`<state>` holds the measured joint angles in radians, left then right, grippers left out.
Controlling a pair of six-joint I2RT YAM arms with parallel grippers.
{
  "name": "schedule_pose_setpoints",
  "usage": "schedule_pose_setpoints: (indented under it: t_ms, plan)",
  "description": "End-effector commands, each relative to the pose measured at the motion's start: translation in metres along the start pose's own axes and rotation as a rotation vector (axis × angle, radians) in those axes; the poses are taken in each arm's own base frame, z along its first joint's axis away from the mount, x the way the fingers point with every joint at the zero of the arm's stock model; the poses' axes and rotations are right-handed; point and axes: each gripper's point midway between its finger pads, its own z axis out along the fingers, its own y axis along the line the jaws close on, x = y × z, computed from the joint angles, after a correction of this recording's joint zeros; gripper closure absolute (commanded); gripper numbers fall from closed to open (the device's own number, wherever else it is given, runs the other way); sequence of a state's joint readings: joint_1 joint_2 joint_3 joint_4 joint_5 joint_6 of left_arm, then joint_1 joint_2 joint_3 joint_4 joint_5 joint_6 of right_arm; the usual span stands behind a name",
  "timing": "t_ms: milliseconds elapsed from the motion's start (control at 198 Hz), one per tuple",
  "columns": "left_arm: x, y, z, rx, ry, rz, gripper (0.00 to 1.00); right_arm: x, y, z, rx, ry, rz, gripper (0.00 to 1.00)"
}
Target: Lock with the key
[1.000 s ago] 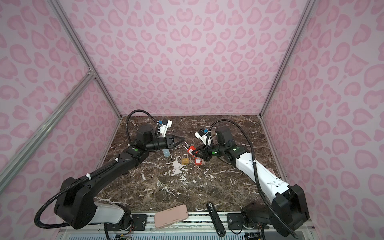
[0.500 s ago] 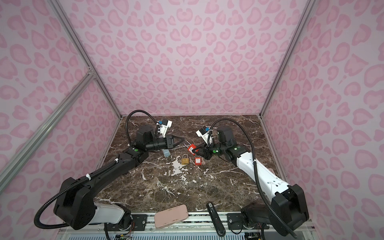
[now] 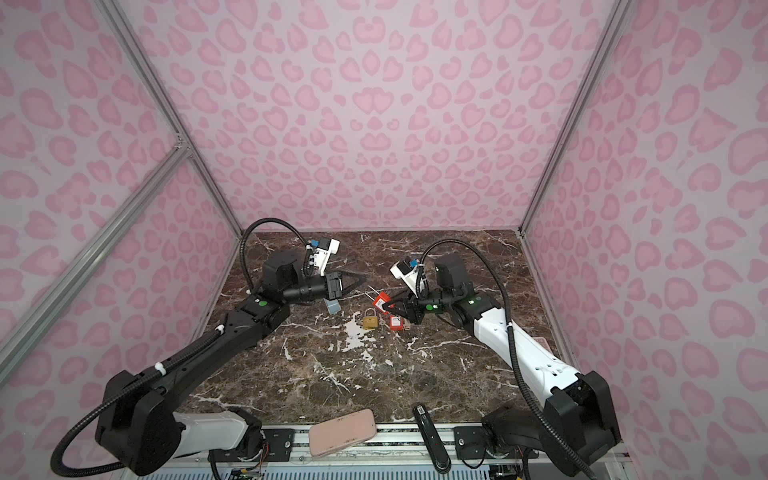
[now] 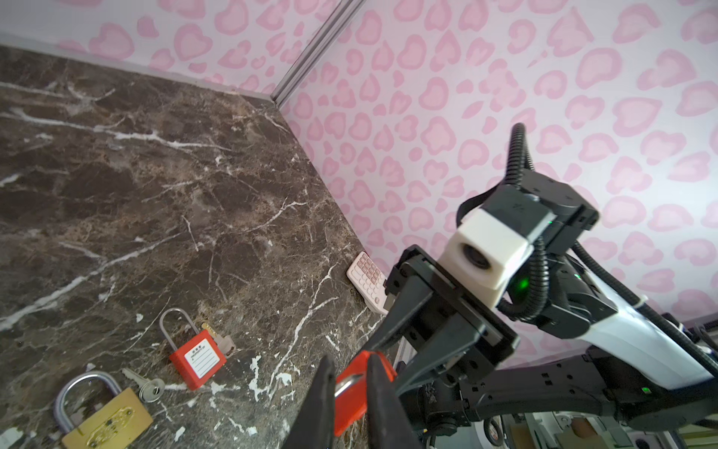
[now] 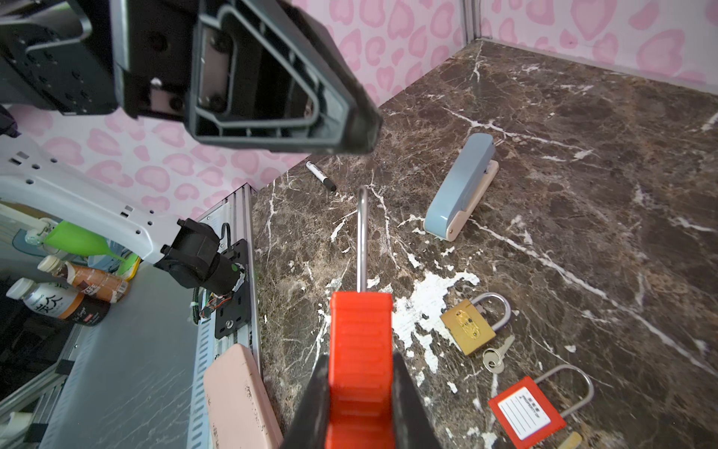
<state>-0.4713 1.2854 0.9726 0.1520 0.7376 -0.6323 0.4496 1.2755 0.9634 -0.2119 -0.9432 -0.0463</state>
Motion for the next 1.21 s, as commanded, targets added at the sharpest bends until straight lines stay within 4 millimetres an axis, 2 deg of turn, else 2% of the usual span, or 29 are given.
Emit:
schedule_pose_setpoints:
  t_ms: [0,86,212,313,469,907,1054,1210]
  plan:
    - [0.007,-0.011,-0.011,0.002,0.046,0.097,0.79,-0.005,0.014,-0.002,-0.06,-0.032,-0.133,1.0]
    - [0.013,-0.021,-0.018,0.013,0.09,0.151,0.76,-0.001,0.024,-0.002,-0.096,-0.025,-0.167,1.0]
    - [0.028,-0.022,-0.029,-0.025,0.171,0.196,0.67,0.0,0.033,0.0,-0.13,-0.003,-0.205,1.0]
    - [0.042,-0.025,-0.039,-0.03,0.224,0.217,0.65,0.004,0.041,0.001,-0.154,0.036,-0.218,1.0]
    - [0.054,-0.027,-0.051,-0.031,0.203,0.262,0.65,0.007,0.047,0.003,-0.197,0.057,-0.21,1.0]
    - [0.059,-0.028,-0.053,-0.013,0.171,0.214,0.66,0.001,0.066,0.01,-0.349,0.053,-0.149,1.0]
    - [0.057,-0.03,-0.051,-0.004,0.178,0.202,0.79,0.005,0.067,0.013,-0.363,0.075,-0.131,1.0]
    - [0.06,-0.027,-0.048,0.001,0.199,0.184,0.85,0.005,0.066,0.015,-0.361,0.081,-0.125,1.0]
